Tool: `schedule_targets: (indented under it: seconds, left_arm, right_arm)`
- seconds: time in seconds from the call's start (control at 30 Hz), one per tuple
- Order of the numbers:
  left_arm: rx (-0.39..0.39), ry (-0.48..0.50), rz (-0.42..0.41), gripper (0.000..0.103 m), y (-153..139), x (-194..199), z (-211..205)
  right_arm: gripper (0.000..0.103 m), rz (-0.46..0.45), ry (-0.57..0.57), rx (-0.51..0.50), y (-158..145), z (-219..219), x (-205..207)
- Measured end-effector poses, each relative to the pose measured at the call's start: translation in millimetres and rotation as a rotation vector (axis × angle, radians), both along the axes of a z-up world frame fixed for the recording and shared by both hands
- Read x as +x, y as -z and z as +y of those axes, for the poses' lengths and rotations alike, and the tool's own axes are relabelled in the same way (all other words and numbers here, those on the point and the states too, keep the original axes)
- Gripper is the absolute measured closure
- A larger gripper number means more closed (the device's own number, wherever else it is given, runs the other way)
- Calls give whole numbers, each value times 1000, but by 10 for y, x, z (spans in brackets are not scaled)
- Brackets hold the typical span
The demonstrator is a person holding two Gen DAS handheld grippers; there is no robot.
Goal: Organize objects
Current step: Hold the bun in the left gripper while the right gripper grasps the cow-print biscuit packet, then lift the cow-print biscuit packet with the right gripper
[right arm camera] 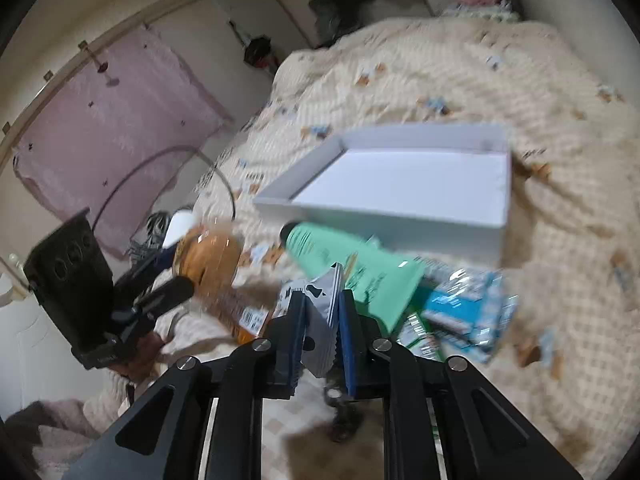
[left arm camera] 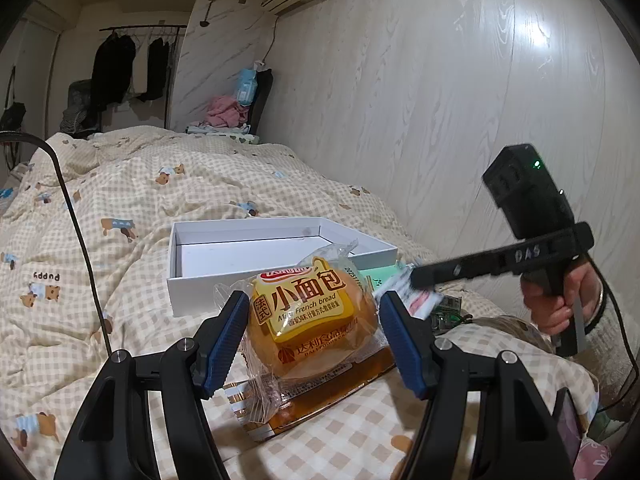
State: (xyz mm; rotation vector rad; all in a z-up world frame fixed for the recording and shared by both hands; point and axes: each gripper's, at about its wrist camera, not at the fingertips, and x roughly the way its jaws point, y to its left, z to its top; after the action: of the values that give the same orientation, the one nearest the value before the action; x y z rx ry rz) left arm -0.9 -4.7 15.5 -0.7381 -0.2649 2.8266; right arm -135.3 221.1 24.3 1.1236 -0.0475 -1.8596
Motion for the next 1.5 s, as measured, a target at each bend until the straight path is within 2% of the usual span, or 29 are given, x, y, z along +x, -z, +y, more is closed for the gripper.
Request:
schedule_targets:
  seconds: [0.13, 0.27, 0.37, 0.5, 0.67, 0.73, 0.8, 0.87, 0.9, 0.97, 1.0, 1.03, 1.23, 1.33, 1.43, 1.5]
  left_arm:
    - [-25, -5, -5, 32, -1, -7, 45]
    - [-37, 3, -7, 32, 10, -8, 64]
    - [-36, 4, -14, 32, 20, -18, 64]
    - [-37, 3, -11, 32, 23, -13, 54]
    - [-35, 3, -15, 32, 26, -11, 53]
    - [-37, 3, -15, 32, 27, -9, 55]
    - [-38, 3, -15, 32, 26, -11, 58]
    - [-38, 4, -16, 32, 28, -11, 59]
    - [-38, 3, -17, 32, 28, -11, 59]
    - [-38, 3, -18, 32, 32, -10, 58]
    - [-38, 3, -18, 32, 32, -11, 58]
    - [-39, 4, -18, 32, 32, -10, 57]
    - [-38, 4, -22, 32, 35, -15, 56]
    - [-39, 5, -24, 32, 35, -12, 58]
    - [-41, 6, -28, 32, 38, -16, 57]
    - [-41, 6, -28, 32, 37, -21, 59]
  right_arm:
    - [85, 56, 76, -26, -221, 164, -104]
    - [85, 55, 156, -75, -326, 315, -198]
    - [85, 21, 208, -45, -233, 385, -220]
    - [85, -64, 194, -49, 0, 414, -219]
    - [85, -27, 169, 2, 92, 466, -39]
    - [85, 15, 140, 51, 92, 478, 72]
    - [85, 123, 105, 119, 51, 465, 205]
    - [85, 193, 74, 148, 13, 480, 261]
    - [83, 200, 67, 151, -10, 487, 255]
    - [71, 216, 70, 161, -33, 484, 232]
    - [61, 239, 59, 168, -59, 466, 234]
    - [56, 262, 32, 166, -84, 436, 246]
    - [56, 302, -129, 188, -78, 190, 295]
    - [56, 386, -177, 261, -49, 5, 315]
    - [56, 420, -236, 316, -11, -146, 329]
    - [56, 491, -275, 385, 31, -261, 386]
